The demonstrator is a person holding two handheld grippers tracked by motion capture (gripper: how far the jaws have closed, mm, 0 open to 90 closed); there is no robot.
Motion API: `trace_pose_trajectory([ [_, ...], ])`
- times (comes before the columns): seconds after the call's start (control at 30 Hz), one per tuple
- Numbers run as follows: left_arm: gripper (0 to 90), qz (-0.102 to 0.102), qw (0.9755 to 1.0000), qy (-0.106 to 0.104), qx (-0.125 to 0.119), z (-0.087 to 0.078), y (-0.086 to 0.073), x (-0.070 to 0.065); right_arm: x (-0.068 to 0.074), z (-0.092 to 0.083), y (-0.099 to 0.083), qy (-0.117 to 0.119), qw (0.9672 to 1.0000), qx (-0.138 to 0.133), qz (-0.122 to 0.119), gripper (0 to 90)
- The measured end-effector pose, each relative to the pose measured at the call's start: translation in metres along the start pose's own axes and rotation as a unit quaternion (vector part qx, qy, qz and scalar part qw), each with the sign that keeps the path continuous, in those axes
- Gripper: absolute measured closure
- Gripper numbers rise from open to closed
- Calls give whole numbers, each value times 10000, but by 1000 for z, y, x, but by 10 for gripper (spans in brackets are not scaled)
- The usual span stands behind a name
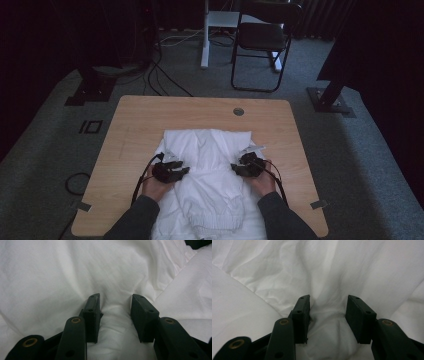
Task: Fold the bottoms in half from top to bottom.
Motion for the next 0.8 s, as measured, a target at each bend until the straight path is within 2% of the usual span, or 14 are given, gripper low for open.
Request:
trace_pose_trajectory([
  [0.07, 598, -7, 10000, -47, 31, -3, -1, -5, 2, -3, -4, 30, 10000, -11, -14, 538],
  [0.13, 584, 20, 10000, -13, 0, -10, 3, -3, 3, -4, -6, 38, 10000, -30, -47, 538],
  [0.2, 549, 6, 9996, 251, -93, -19, 12, 8, 2, -4, -6, 54, 10000, -26, -52, 540],
  [0.27, 533, -156, 9978, 611, -208, -26, 23, 28, 3, -3, -5, 60, 10000, -32, -33, 540],
  [0.33, 503, -336, 9955, 852, -243, -29, 35, 51, 3, -3, -5, 53, 10000, -54, -50, 541],
  [0.37, 489, -410, 9942, 981, -175, -26, 40, 66, 3, -2, -5, 54, 10000, -67, -41, 541],
  [0.43, 463, -528, 9911, 1224, -41, -19, 45, 88, 3, -2, -5, 72, 9999, -95, -42, 541],
  [0.5, 435, -710, 9874, 1407, 164, -6, 44, 109, 2, -2, -6, 84, 9999, -110, -38, 542],
  [0.57, 405, -820, 9832, 1559, 485, 9, 39, 127, 2, -2, -6, 111, 9999, -118, -43, 543],
  [0.63, 388, -950, 9809, 1574, 634, 18, 33, 136, 1, -2, -6, 133, 9998, -113, -22, 545],
  [0.7, 379, -1137, 9816, 1401, 625, 26, 28, 141, 1, -2, -6, 151, 9998, -114, -17, 546],
  [0.8, 379, -1161, 9842, 1118, 730, 37, 20, 140, 1, -2, -6, 159, 9998, -115, -18, 546],
])
Point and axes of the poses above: each handheld gripper's, and its own axes: z roughly forward along the jaws, y roughly out of its top, x roughly to its left, the point moved 5 cm from there along z, roughly forward along the jaws, and after that the axes turned 13 degrees about z, right-handed, at the moved point
